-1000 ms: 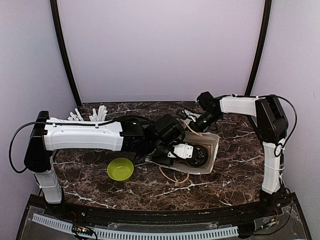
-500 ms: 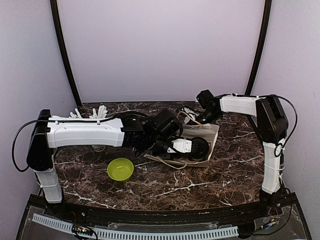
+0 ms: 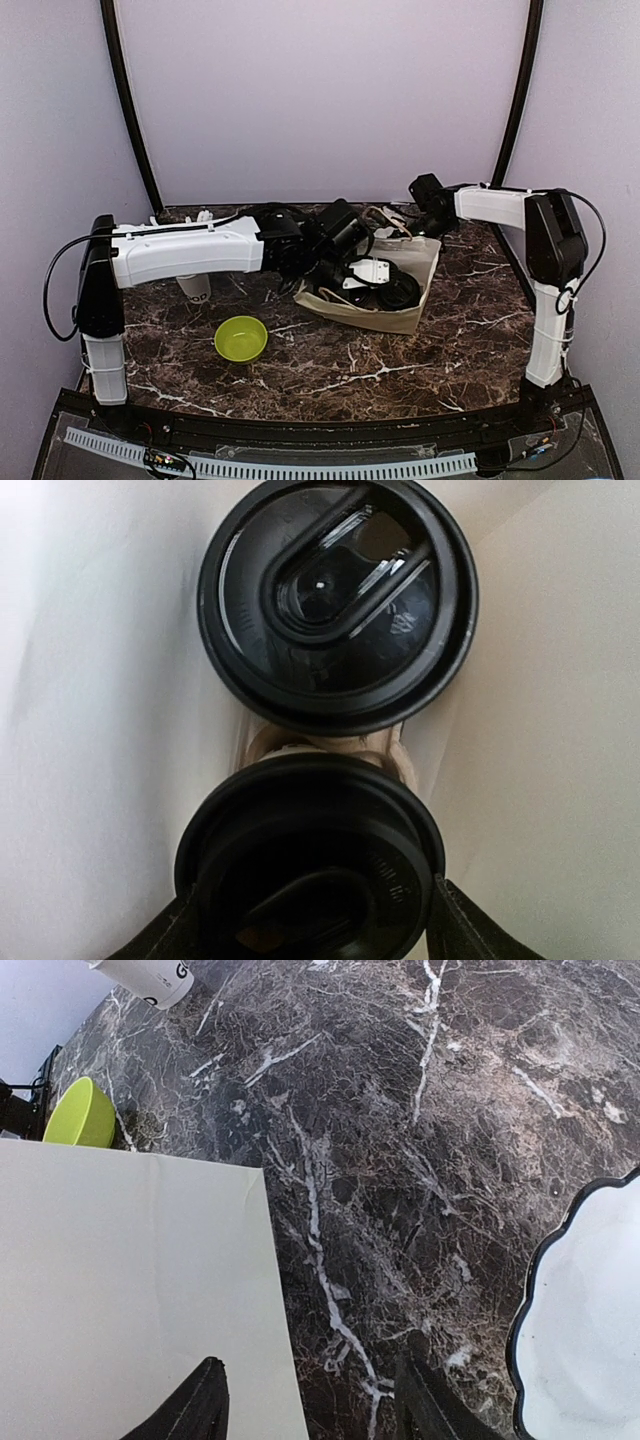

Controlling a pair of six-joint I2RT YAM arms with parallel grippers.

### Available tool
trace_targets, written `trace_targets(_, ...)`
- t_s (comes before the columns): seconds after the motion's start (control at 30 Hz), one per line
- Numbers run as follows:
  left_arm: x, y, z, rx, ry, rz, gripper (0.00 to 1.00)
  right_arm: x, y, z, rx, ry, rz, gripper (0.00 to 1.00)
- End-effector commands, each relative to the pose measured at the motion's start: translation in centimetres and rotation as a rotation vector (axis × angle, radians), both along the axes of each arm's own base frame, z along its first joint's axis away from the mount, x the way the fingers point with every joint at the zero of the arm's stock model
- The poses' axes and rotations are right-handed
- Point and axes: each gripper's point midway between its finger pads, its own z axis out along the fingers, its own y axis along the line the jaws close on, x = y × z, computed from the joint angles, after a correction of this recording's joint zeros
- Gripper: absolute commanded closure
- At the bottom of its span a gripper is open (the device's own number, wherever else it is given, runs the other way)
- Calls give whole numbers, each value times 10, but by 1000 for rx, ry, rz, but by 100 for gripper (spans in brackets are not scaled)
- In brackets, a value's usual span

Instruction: Pack the takeout coffee

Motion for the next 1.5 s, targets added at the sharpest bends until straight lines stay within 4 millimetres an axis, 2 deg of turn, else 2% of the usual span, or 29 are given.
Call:
trace_targets(0.0,-29,11,-24,50,208,14,49,-10,-5,17,35,-16,28,43)
trace_targets(0.27,-41,14,-27,47,290,34,49,-17,-8,12,57,19,33,43)
trace_targets(0.5,-48,9,-21,15,330,22,49,-28,-7,14,91,47,38,43)
trace_targets(0.63,-50,10,-16,0,334,24,49,-34,-8,6,92,75,42,43)
trace_targets(0.73,-42,13,-15,7,284,41,50,-30,-11,-6,67,84,2,44)
trace_targets(0.87,-30,17,-14,25,217,66,51,-15,-10,-6,49,54,-44,44)
trace_targets(1.1,-18,13,12,-44,142,92,54,11,-11,-21,-28,29,-90,44)
trace_targets(1.13,-18,14,10,-43,140,93,54,14,-10,-26,-41,22,-92,44)
trace_targets(1.2,-17,13,13,-69,125,91,55,14,-7,-33,-56,21,-88,44)
trace_targets(1.23,-15,10,21,-104,105,89,54,13,-4,-35,-57,23,-82,44)
trace_targets(1.27,-16,12,17,-102,103,89,55,11,-1,-39,-60,32,-75,44)
trace_targets(1.33,-13,9,31,-162,62,78,55,5,5,-45,-61,48,-54,44)
trace_targets(1.37,-13,11,27,-160,58,75,55,1,8,-47,-60,56,-40,44)
trace_targets(1.4,-11,9,34,-185,33,71,55,-2,12,-49,-61,64,-27,44)
trace_targets(1.47,-8,10,35,-194,8,69,54,-10,18,-52,-55,78,3,44)
